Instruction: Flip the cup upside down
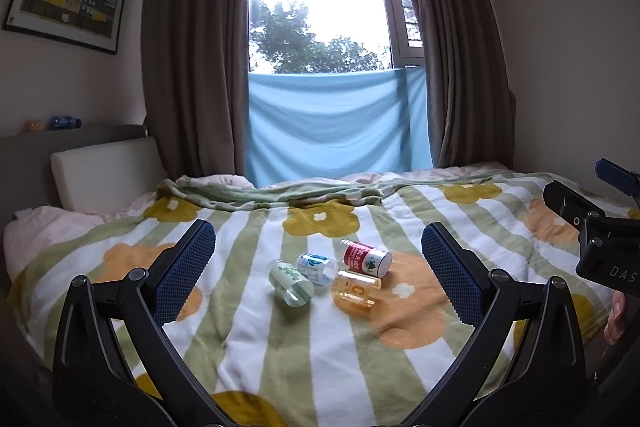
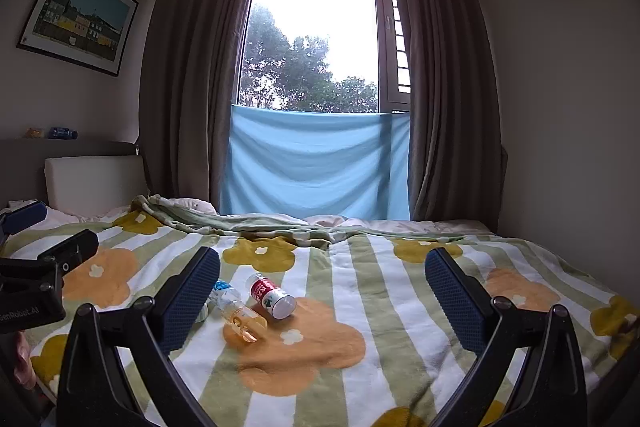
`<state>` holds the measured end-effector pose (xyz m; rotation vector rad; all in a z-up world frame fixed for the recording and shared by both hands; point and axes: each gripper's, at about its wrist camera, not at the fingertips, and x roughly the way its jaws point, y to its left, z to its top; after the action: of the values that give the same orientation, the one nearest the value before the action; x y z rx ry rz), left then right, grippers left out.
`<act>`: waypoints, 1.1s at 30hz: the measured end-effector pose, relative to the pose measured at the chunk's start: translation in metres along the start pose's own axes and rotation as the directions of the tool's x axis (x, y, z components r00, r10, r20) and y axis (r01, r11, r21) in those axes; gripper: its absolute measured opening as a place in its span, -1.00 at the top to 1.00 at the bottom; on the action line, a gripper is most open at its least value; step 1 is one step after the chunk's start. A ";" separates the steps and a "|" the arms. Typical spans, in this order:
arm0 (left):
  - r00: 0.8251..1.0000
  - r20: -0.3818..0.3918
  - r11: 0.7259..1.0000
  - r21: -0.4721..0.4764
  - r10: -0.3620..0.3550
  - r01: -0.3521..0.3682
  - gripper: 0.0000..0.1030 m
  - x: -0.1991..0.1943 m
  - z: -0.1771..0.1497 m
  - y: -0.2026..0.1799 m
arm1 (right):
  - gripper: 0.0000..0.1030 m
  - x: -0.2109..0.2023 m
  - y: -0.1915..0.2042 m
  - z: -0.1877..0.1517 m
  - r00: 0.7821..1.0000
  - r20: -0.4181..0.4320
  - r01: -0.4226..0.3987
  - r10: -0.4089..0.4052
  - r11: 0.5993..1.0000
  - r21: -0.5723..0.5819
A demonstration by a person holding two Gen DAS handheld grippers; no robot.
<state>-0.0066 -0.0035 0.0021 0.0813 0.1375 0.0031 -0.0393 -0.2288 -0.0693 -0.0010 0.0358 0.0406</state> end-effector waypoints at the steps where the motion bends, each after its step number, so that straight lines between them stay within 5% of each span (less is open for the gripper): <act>1: 1.000 -0.002 1.000 0.003 -0.001 0.001 -1.00 0.000 0.000 -0.001 | -0.99 0.000 0.001 0.000 1.000 0.000 0.000 0.000 1.000 -0.001; 33: 0.998 -0.045 0.999 -0.032 -0.046 0.044 -1.00 0.009 -0.004 0.001 | -0.99 -0.003 0.009 0.001 1.000 -0.003 0.006 -0.006 1.000 0.003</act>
<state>0.0017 -0.0022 -0.0026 0.0471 0.1850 -0.0378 -0.0423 -0.2198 -0.0684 0.0017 0.0392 0.0345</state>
